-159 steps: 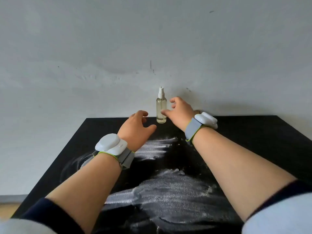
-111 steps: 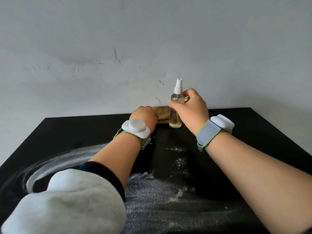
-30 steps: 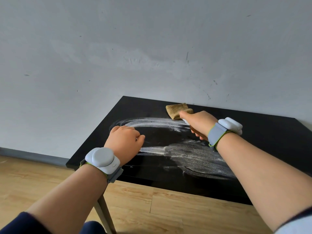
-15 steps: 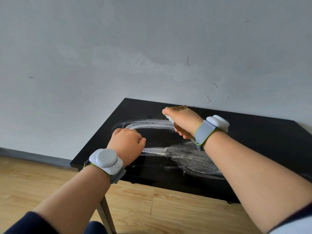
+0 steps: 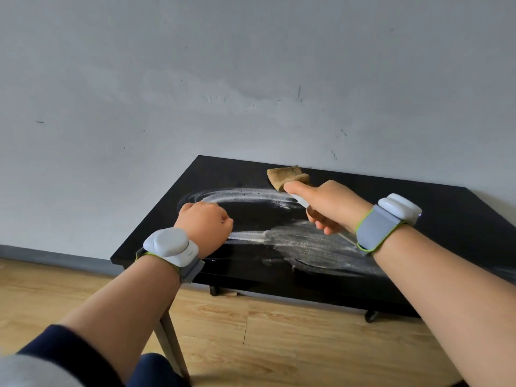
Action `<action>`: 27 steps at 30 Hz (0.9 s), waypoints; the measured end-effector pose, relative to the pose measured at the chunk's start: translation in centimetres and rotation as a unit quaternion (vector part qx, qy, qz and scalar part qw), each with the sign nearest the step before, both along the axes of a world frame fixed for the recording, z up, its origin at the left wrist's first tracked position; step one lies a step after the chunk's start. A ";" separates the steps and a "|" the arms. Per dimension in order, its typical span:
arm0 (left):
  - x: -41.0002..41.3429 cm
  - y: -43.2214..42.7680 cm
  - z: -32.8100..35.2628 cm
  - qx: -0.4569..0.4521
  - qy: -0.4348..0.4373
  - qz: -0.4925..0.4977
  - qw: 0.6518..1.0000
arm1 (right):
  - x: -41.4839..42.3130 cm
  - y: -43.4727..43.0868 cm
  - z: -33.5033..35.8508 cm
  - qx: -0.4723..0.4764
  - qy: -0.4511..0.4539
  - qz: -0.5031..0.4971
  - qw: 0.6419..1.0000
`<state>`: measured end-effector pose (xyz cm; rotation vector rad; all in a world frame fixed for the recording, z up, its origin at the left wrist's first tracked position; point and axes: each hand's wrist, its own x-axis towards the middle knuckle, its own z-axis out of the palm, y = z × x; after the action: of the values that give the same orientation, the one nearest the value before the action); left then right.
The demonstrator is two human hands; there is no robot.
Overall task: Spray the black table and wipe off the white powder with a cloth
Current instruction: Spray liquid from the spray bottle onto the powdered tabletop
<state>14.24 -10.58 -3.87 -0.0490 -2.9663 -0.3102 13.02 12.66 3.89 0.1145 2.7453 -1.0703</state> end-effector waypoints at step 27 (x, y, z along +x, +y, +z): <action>1.9 10.2 4.4 0.344 -0.004 -0.083 0.935 | 2.2 6.6 -0.6 -0.225 -0.007 -0.098 0.969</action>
<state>16.19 -0.39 0.49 -0.2101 -2.6836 -1.3409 15.20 19.24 3.25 0.3282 2.4403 -1.7047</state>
